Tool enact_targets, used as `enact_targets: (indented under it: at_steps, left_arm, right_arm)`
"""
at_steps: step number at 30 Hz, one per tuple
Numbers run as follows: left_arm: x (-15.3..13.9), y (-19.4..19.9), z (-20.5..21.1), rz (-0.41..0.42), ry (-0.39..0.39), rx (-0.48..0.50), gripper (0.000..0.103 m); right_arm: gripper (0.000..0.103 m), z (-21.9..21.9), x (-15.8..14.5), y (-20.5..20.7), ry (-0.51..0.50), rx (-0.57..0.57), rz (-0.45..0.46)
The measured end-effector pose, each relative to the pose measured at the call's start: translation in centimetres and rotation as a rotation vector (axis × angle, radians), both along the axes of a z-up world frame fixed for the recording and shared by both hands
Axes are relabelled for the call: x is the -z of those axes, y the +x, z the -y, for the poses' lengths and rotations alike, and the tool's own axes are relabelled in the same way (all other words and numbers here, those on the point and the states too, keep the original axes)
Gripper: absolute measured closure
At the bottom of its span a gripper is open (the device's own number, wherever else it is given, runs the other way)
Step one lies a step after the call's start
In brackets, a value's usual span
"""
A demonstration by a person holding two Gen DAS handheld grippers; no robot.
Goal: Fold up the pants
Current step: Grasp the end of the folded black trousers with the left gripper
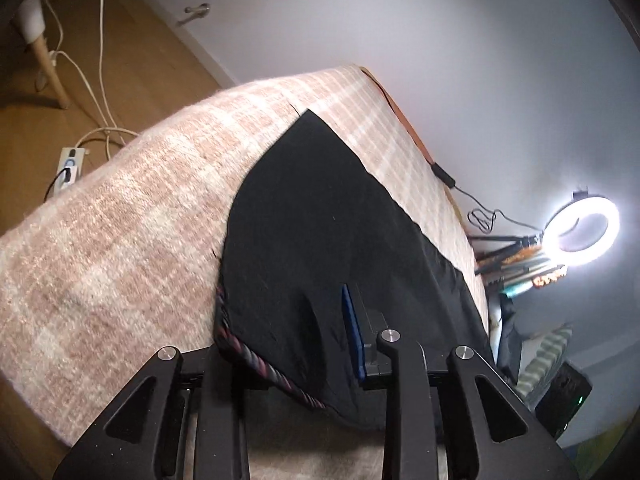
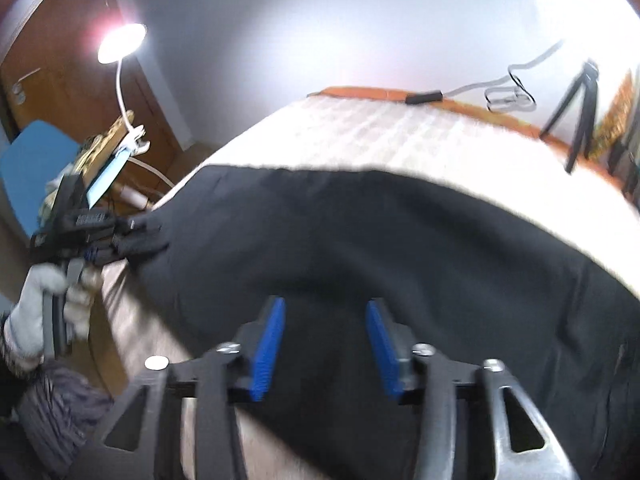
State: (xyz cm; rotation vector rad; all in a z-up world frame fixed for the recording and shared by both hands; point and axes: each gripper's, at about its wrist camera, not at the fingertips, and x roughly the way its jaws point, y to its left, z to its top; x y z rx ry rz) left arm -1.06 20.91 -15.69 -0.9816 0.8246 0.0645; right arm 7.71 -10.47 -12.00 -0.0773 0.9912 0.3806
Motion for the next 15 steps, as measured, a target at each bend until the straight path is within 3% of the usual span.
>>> enact_targets:
  at_steps: [3, 5, 8, 11, 15]
  left_arm:
    - [-0.4, 0.3, -0.4, 0.022, 0.029, -0.001, 0.081]
    - [-0.9, 0.3, -0.5, 0.040, 0.057, -0.001, 0.094]
    - [-2.1, 0.2, -0.8, 0.075, 0.104, -0.004, 0.095]
    - [-3.1, 0.2, -0.8, 0.104, 0.144, 0.009, 0.095]
    - [-3.2, 0.5, -0.3, 0.108, 0.140, 0.019, 0.096]
  right_arm:
    - [0.063, -1.7, 0.8, 3.8, -0.043, -0.003, 0.018]
    - [0.063, -2.3, 2.0, 5.6, -0.094, 0.009, 0.014]
    - [0.063, -2.8, 4.8, 8.0, -0.178, 0.030, -0.033]
    - [0.057, -2.2, 5.0, 8.5, -0.232, 0.039, 0.000]
    - [0.054, -1.1, 4.2, 8.4, -0.148, 0.105, -0.044]
